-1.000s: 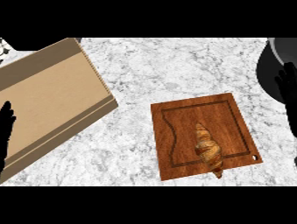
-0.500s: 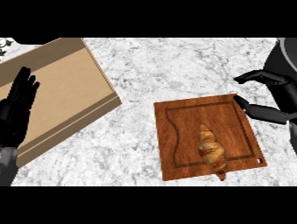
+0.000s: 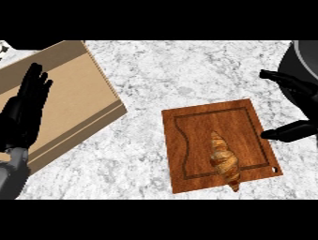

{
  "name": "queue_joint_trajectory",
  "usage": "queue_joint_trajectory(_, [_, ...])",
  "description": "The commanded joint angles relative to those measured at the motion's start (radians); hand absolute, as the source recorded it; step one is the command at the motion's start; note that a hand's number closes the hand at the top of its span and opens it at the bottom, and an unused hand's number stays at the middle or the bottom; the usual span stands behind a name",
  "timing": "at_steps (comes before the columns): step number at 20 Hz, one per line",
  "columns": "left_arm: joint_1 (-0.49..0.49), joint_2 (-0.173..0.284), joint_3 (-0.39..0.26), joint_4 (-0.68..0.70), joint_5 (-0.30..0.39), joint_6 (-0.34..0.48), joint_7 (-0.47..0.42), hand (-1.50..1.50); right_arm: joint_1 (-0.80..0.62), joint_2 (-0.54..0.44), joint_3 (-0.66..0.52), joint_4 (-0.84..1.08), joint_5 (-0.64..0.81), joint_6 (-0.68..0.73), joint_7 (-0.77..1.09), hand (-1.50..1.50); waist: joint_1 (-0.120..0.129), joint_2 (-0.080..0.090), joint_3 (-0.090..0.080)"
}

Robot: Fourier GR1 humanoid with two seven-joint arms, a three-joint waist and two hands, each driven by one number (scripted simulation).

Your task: Pick the croissant from the cutting board and place it in the pot

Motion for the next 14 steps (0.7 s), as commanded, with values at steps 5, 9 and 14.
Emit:
queue_joint_trajectory(5, [-0.006, -0.015, 0.031, 0.018, 0.010, -0.012, 0.011, 0.00, -0.083, -0.172, 0.143, -0.117, 0.139, 0.199, 0.147, -1.50, -0.016, -0.008, -0.004])
queue_joint_trajectory(9, [0.012, -0.002, 0.019, -0.022, -0.018, -0.002, 0.024, 0.00, -0.089, -0.185, 0.258, -0.261, 0.265, 0.184, 0.267, -1.50, -0.021, -0.015, -0.004])
queue_joint_trajectory(14, [0.062, -0.015, 0.018, -0.067, -0.032, -0.001, 0.015, 0.00, -0.070, -0.179, 0.337, -0.402, 0.336, 0.241, 0.435, -1.50, -0.017, -0.013, -0.003])
